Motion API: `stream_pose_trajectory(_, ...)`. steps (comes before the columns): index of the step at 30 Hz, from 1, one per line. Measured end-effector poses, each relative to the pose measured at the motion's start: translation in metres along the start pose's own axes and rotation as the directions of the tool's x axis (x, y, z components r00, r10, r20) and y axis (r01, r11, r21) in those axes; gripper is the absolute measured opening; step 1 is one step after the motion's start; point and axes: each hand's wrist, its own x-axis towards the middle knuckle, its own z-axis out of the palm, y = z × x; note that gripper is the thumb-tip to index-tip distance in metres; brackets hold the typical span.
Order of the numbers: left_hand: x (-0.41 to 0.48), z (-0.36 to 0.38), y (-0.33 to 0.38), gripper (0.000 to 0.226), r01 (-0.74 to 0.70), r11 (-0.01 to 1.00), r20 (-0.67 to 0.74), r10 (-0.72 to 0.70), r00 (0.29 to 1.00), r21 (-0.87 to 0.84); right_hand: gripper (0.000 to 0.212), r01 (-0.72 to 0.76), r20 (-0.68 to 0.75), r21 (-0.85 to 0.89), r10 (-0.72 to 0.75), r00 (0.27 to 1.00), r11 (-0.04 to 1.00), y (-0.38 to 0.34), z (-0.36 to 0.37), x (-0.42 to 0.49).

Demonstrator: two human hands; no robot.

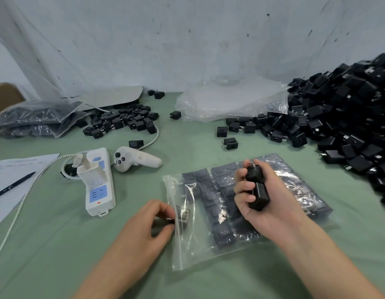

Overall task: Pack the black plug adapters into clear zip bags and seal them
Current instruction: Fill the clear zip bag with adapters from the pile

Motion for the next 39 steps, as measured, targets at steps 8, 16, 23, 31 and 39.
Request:
stream_pose_trajectory(8,0.006,0.000,0.011,0.035,0.235,0.914,-0.086,-0.277,0.957,-0.331,0.019,0.010,-0.002,-0.021,-0.010,1.000,1.000,0.000,-0.001,0.000)
stream_pose_trajectory(16,0.015,0.010,0.027,0.017,0.458,0.530,0.184,-0.489,0.853,-0.714,0.017,0.039,0.018,0.112,-0.041,0.999,0.993,0.000,-0.001,-0.002)
stream_pose_trajectory(23,0.021,0.014,0.035,0.022,0.448,0.311,0.274,-0.470,0.839,-0.838,0.016,0.033,0.047,0.102,-0.038,0.998,0.994,0.000,0.000,-0.001)
stream_pose_trajectory(31,0.021,0.011,0.032,0.022,0.439,0.311,0.275,-0.452,0.849,-0.843,0.024,0.004,0.054,0.103,-0.009,0.998,0.995,-0.001,0.001,-0.002)
stream_pose_trajectory(39,0.021,0.007,0.027,0.018,0.337,0.576,0.004,-0.501,0.865,-0.745,0.026,0.111,0.098,-0.050,-0.105,0.990,0.993,-0.003,-0.005,-0.003)
